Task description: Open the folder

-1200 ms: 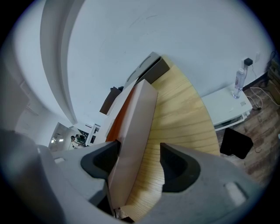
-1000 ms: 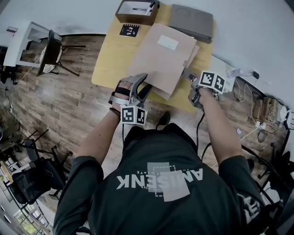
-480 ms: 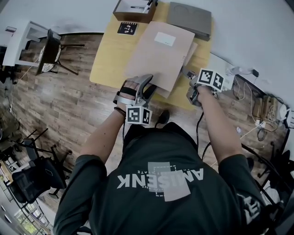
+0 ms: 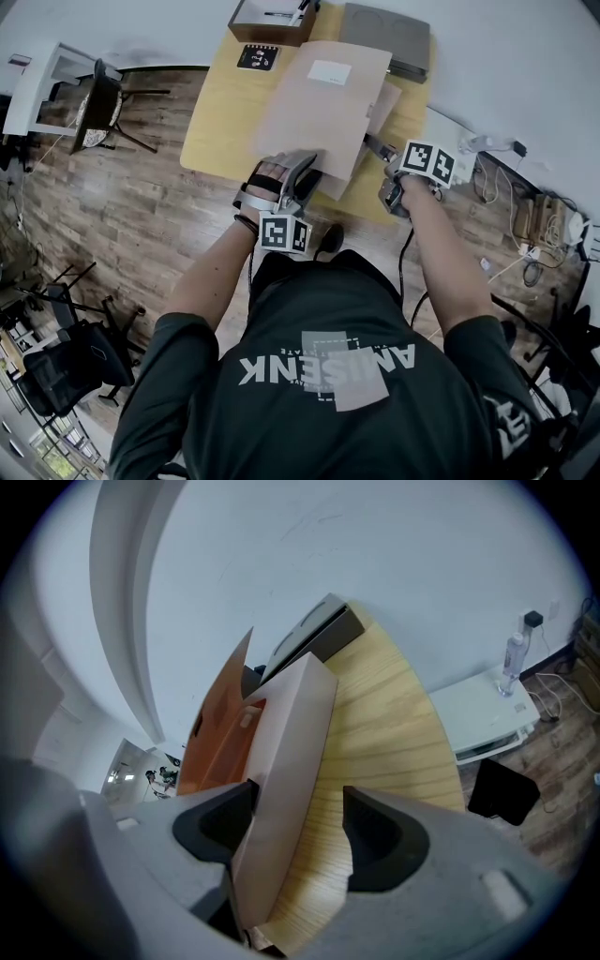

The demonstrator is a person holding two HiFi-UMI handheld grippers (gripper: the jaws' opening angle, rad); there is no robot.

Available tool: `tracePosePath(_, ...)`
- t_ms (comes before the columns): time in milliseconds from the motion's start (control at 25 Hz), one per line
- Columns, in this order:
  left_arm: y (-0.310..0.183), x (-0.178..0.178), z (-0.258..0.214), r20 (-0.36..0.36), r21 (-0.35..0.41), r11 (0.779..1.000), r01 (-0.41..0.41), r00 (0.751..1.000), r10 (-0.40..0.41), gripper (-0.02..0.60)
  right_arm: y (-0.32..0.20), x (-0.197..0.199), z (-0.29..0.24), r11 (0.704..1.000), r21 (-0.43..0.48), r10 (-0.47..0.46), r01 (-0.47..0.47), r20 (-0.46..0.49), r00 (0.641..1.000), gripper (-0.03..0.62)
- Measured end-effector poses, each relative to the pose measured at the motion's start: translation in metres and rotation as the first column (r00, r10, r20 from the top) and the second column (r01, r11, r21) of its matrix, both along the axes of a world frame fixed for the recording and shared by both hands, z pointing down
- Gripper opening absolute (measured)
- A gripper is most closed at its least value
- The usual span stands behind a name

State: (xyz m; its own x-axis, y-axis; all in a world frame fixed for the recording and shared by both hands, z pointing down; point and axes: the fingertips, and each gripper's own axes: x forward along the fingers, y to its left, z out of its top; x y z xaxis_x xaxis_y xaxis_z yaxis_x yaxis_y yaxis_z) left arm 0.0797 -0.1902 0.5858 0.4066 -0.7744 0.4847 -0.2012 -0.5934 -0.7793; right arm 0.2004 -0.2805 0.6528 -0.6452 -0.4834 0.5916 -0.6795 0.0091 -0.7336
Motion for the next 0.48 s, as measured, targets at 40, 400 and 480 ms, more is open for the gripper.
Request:
tracePosePath(40, -0.001, 0.0, -0.004, -0.028, 0.002, 1.0, 0.008, 1.0, -0.008, 0.215, 0.0, 0.0, 0.0, 1.0, 0.0, 0.0, 0.0, 0.003, 1.0, 0.293)
tracePosePath(400, -0.032, -0.006, -0.06, -0.251, 0.054, 0.985, 0.163, 0.957, -0.145, 0.155, 0.007, -0.012, 0.003, 0.998, -0.029, -0.06, 0.061, 0.024, 0.998, 0.295)
tracePosePath(480, -0.035, -0.012, -0.067, -0.276, 0.044, 0.982, 0.183, 0.947, -0.164, 0.142, 0.008, -0.011, 0.003, 0.998, -0.03, -0.049, 0.049, 0.024, 0.999, 0.295)
